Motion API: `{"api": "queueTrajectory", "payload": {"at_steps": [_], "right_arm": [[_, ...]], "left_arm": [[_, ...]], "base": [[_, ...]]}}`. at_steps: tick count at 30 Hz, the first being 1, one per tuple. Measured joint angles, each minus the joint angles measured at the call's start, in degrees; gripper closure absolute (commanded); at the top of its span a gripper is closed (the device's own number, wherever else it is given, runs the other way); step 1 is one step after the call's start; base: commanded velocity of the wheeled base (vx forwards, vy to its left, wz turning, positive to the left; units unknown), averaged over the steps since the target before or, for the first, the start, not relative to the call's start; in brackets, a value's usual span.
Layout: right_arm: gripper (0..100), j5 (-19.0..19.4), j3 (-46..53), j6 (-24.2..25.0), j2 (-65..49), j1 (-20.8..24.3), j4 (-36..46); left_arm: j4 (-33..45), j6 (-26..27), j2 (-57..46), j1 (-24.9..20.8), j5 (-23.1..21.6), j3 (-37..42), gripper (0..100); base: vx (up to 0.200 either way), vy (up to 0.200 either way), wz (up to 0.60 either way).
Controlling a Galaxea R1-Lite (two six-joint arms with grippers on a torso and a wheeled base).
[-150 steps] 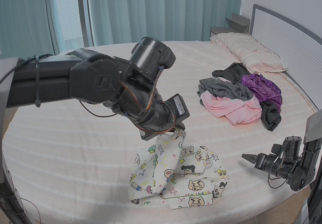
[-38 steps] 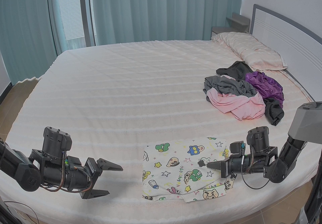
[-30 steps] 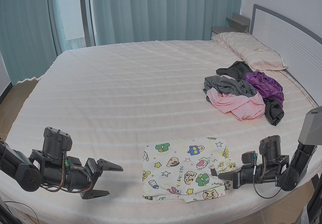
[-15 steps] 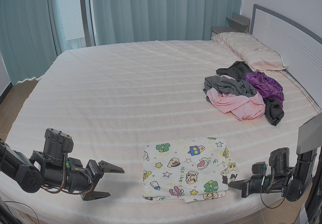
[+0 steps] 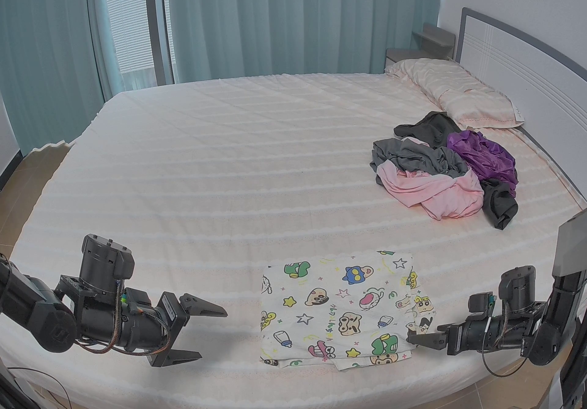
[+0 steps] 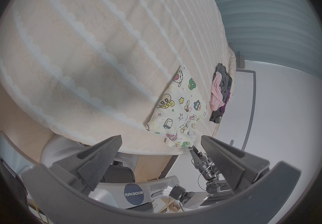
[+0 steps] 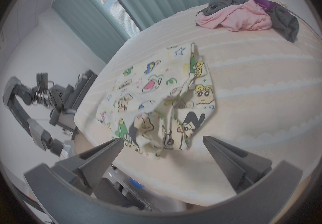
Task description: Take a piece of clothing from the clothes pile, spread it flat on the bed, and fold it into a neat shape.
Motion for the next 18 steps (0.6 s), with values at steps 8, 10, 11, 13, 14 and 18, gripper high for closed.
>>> {"api": "queueTrajectory", "payload": {"at_steps": [8, 10, 11, 13, 14, 18], "right_arm": [[0, 1.22, 0.02, 11.61, -4.68, 2.56, -0.55], [0, 1.15, -0.02, 14.81, -4.55, 3.69, -0.57], [0, 1.08, -0.26, 16.48, -4.33, 4.27, -0.57], [0, 0.93, -1.0, 18.71, -3.58, 5.29, -0.6], [0, 0.87, -1.41, 19.3, -3.06, 5.75, -0.62], [100, 0.68, -3.08, 20.22, -0.94, 7.06, -0.6]], "left_arm": [[0.0, -0.02, 0.02, -0.04, -0.02, 0.05, 0], [-0.02, 0.0, 0.02, -0.06, -0.02, 0.05, 0], [-0.02, -0.02, 0.02, -0.06, -0.02, 0.07, 0], [0.0, -0.02, 0.02, -0.09, -0.02, 0.07, 0], [0.0, -0.02, 0.02, -0.11, 0.0, 0.07, 0], [-0.02, 0.0, 0.02, -0.09, -0.02, 0.09, 0]], "base": [[0.0, 0.0, 0.0], [0.0, 0.0, 0.0], [0.0, 0.0, 0.0], [0.0, 0.0, 0.0], [0.0, 0.0, 0.0], [0.0, 0.0, 0.0]]}}
